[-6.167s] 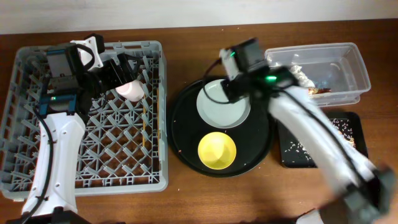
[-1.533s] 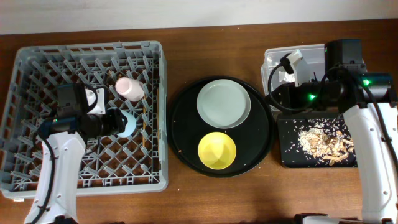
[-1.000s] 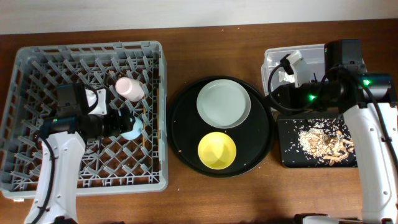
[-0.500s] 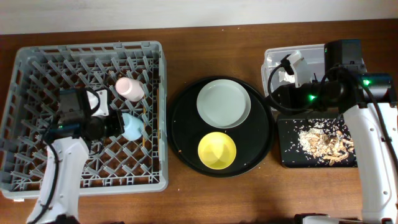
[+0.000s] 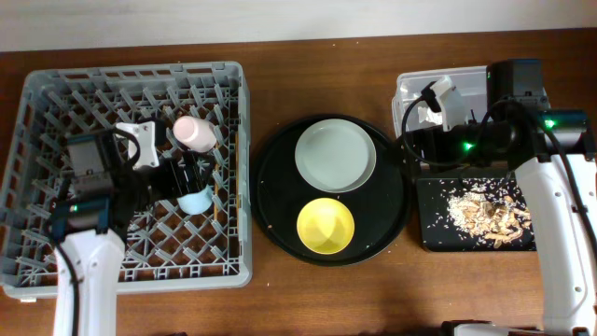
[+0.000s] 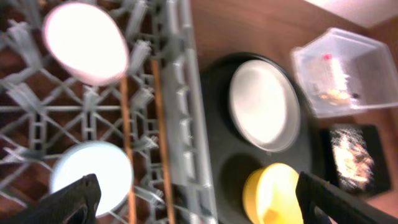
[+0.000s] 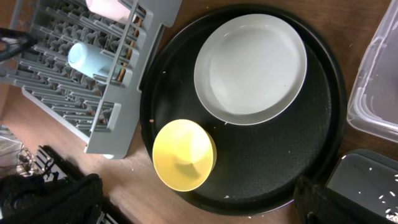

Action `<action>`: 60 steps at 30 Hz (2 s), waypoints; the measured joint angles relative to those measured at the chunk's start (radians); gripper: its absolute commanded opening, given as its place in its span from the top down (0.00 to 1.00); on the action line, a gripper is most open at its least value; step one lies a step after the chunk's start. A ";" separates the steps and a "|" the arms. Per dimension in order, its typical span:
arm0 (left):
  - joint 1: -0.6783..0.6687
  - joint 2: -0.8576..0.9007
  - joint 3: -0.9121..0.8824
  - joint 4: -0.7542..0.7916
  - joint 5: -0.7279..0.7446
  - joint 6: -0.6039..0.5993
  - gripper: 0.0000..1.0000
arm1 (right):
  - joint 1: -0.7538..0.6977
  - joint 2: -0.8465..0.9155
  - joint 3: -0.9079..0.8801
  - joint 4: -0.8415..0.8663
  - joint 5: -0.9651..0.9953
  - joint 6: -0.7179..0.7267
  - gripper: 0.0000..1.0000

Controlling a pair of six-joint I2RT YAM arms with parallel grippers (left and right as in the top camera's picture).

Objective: Sort waste into correct bins and load items into the dishwasher rack
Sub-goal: 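Move the left gripper to the yellow bowl and grasp its rim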

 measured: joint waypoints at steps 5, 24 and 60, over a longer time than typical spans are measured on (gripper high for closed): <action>-0.005 -0.019 0.004 -0.145 0.057 -0.005 0.41 | 0.000 0.000 0.000 0.001 0.000 0.000 0.01; -0.995 0.039 0.004 0.129 -0.304 -0.204 0.51 | 0.000 0.000 0.000 0.000 0.000 0.000 0.01; -1.147 0.500 0.004 0.223 -0.512 -0.219 0.83 | 0.000 0.000 0.000 0.000 0.000 0.000 0.01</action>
